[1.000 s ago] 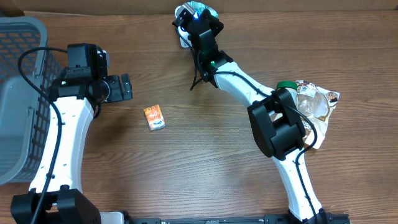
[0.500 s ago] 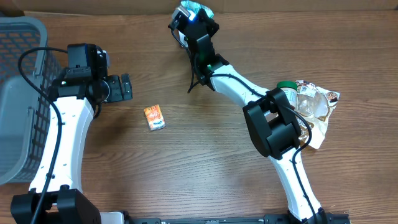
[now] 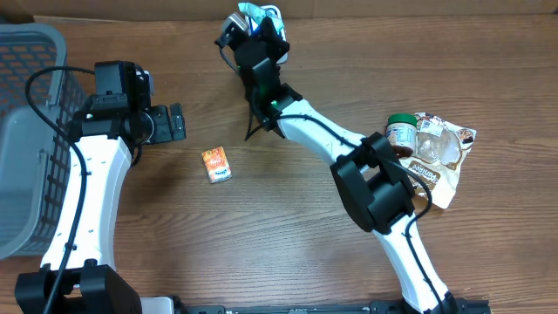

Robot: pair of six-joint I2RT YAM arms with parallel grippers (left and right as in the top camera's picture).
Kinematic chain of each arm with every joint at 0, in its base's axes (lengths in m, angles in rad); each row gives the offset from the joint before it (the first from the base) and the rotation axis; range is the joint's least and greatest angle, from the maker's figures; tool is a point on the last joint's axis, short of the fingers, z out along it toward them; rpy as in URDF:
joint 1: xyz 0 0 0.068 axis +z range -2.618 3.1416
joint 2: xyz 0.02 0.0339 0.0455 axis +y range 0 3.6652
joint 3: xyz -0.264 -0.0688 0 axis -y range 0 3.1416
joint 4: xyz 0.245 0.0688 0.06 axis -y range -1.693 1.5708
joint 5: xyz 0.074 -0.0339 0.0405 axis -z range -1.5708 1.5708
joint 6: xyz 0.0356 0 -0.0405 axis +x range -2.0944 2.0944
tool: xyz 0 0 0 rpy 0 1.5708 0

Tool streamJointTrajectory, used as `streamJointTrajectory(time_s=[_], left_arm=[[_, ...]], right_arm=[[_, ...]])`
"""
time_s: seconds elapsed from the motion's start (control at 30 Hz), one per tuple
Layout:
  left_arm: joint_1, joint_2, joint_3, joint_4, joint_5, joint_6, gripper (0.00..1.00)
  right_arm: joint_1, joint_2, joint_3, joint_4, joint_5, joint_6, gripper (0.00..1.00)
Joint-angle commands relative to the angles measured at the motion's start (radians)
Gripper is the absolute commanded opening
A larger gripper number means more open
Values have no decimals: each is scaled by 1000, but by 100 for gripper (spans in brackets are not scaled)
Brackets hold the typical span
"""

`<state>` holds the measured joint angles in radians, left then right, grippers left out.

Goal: Scan the item barcode
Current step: 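Carry the wipes pack right and drop it near the snack bag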

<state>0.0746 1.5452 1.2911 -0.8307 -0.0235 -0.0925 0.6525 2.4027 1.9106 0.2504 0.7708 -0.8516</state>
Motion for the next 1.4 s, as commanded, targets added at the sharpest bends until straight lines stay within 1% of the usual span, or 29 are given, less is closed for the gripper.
streamJointTrajectory(time_s=[0.0,0.1,0.2,0.3,0.4,0.43,0.53,0.73,0.83,0.9,1.07,1.3,1.33,1.37], left_arm=[[4,6,1,0,-6,29,100],[4,6,1,0,-6,29,100],[4,6,1,0,-6,29,100],[4,6,1,0,-6,29,99],[4,6,1,0,-6,29,100],[4,6,1,0,-6,29,100],[4,6,1,0,-6,29,100],[4,6,1,0,-6,29,99],[4,6,1,0,-6,29,99],[4,6,1,0,-6,29,99],[4,6,1,0,-6,29,100],[4,6,1,0,-6,29,100],[4,6,1,0,-6,29,99],[4,6,1,0,-6,29,100]], right_arm=[[24,-178,20,-116,42,179,4],[42,-254,21,-358,-49,320,4],[46,-338,20,-601,-211,509,4],[42,-419,20,-790,-385,700,4],[34,-494,21,-953,-502,853,4],[24,-542,21,-1084,-569,938,4],[0,-588,21,-1282,-640,1018,4],[-88,-576,-12,-1606,-645,1157,4],[-155,-575,-83,-1696,-645,1203,4],[-204,-575,-146,-1721,-645,1236,4],[-323,-575,-305,-1700,-641,1302,4],[-460,-575,-427,-1673,-641,1301,4],[-473,-575,-428,-1673,-641,1301,7],[-488,-575,-428,-1672,-641,1301,25]])
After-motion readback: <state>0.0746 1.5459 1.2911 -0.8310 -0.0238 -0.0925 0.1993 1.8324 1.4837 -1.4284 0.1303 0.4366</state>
